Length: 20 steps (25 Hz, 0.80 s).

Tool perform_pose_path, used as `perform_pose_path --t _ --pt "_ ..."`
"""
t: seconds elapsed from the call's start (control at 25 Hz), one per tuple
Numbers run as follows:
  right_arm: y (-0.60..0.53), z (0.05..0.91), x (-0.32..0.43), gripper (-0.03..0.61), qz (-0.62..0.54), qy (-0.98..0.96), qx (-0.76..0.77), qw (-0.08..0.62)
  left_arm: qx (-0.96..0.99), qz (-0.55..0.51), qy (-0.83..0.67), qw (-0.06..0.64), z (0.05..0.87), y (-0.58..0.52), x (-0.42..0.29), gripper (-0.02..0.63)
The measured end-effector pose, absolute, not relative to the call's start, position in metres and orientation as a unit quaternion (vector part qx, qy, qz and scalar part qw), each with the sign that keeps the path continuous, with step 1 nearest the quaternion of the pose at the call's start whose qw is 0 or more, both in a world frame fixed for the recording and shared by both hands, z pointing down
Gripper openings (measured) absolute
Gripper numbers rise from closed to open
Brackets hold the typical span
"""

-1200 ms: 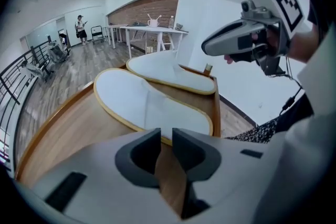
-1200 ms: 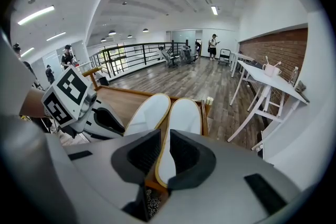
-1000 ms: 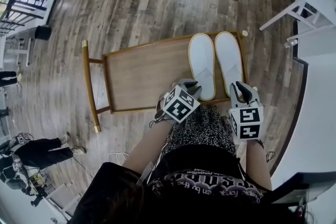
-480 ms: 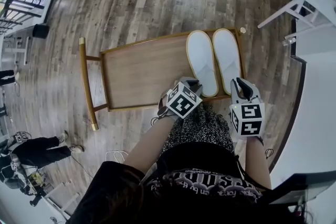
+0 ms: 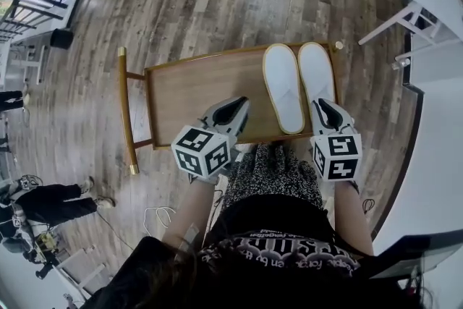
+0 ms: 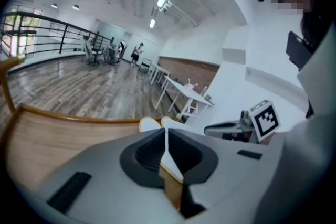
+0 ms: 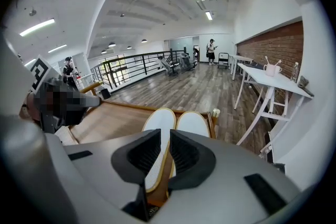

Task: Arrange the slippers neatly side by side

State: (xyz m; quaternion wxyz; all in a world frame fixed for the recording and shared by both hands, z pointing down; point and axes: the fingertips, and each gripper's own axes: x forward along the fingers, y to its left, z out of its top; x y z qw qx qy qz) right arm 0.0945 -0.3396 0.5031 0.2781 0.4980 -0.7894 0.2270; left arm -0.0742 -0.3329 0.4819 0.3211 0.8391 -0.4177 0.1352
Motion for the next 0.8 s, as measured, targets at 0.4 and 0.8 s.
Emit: perform_pose_path --t 0.4,0.8 --pt "-0.346 0.500 0.076 0.005 0.242 -0.786 0.502 0.269 0.848 0.155 -0.470 0.192 0.448 -0.315 -0.098 0.003" --pt "-0.359 0.465 0.074 0.003 0.209 -0.795 0.527 0.216 0.824 0.113 -0.529 0.169 0.432 -0.321 -0.119 0.003"
